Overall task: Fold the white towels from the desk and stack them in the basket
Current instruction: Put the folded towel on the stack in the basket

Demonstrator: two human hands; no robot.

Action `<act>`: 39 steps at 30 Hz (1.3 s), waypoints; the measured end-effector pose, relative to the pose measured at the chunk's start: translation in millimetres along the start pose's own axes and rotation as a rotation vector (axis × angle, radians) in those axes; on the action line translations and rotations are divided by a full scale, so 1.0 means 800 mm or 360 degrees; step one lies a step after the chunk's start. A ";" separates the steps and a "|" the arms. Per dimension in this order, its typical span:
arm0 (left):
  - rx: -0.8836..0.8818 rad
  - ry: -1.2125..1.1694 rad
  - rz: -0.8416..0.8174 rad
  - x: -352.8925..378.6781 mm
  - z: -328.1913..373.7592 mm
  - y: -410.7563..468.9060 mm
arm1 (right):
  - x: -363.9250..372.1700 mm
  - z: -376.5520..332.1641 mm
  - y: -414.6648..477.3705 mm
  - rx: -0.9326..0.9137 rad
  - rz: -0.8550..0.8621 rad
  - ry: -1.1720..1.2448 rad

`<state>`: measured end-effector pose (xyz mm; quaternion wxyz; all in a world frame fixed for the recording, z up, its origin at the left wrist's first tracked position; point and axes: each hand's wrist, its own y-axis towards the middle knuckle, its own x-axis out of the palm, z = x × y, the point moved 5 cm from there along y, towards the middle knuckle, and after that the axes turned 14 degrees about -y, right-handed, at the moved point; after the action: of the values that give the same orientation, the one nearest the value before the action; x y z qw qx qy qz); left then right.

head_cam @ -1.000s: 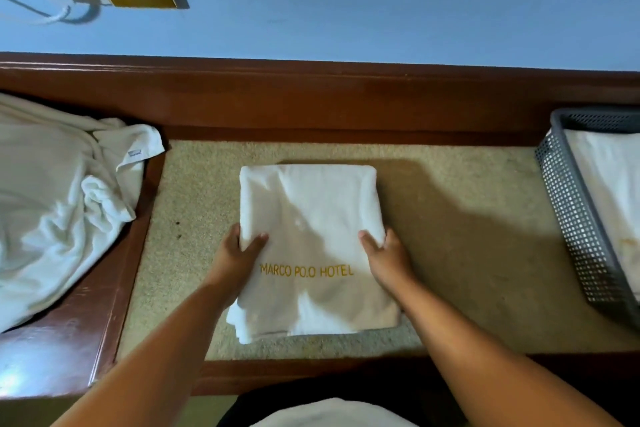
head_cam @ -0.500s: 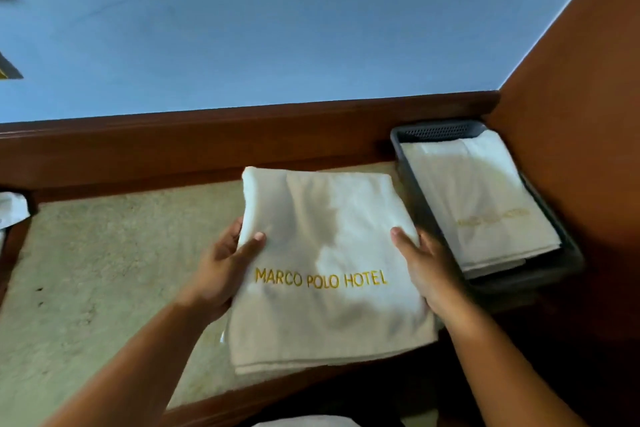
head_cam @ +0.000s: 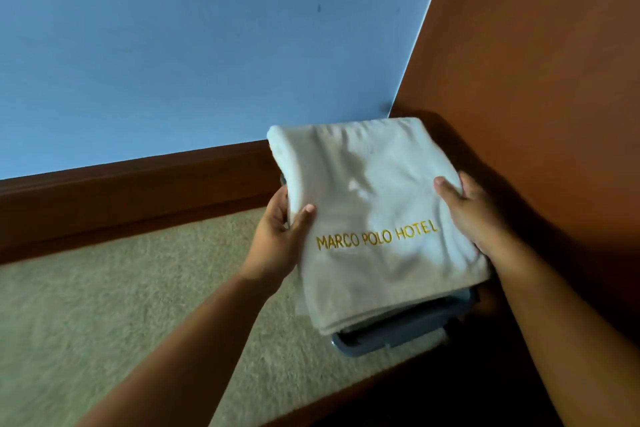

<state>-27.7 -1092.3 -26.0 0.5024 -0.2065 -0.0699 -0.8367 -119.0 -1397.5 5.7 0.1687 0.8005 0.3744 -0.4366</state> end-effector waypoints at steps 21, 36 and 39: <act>-0.0030 0.2451 -0.0355 0.011 -0.145 0.069 | 0.213 0.042 0.081 -0.0854 -0.0366 -0.1124; -0.0188 0.2731 -0.0684 0.016 -0.193 0.071 | 0.235 0.088 0.087 -0.0621 -0.0181 -0.1173; -0.0110 0.2662 -0.0800 0.024 -0.210 0.030 | 0.229 0.104 0.042 -0.0625 -0.0243 -0.1162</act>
<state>-60.9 -1174.3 -172.4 0.1829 0.4815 0.3037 -0.8015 -79.2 -1386.6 -194.5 0.4068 0.5159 0.4244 -0.6231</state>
